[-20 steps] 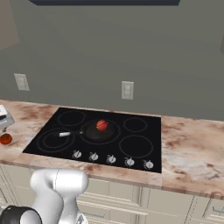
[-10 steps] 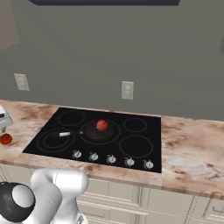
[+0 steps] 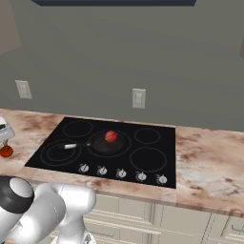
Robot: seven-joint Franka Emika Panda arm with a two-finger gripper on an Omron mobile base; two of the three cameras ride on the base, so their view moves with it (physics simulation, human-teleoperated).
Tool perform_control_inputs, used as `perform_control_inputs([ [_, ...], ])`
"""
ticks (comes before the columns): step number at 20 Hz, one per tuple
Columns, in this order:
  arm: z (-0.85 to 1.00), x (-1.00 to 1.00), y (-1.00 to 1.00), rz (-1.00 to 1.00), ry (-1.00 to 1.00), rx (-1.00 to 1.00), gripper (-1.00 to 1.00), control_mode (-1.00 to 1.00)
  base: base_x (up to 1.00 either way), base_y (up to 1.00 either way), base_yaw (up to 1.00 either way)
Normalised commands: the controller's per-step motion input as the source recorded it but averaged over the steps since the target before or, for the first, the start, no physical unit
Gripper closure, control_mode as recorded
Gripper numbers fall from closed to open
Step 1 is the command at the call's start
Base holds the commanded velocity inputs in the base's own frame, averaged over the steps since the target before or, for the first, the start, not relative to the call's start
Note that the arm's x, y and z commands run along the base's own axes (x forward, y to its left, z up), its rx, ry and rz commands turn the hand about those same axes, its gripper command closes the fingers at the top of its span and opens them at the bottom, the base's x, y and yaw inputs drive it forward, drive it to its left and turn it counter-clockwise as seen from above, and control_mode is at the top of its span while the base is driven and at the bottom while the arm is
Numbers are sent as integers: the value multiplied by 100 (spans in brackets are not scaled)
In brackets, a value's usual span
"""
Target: Place the pan on the center burner on the stove. Then place the tomato and the onion in the pan and turn on the center burner.
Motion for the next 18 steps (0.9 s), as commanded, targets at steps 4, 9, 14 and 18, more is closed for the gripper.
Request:
perform_control_inputs([
  [4,-19,2,24,0,-1,-8,-100,-100,0,0,0],
  [9,-10,10,27,0,0,0,-100,-100,0,0,0],
  [14,-8,18,22,0,0,0,-100,-100,0,0,0],
  [18,-9,14,8,0,0,0,-100,-100,0,0,0],
])
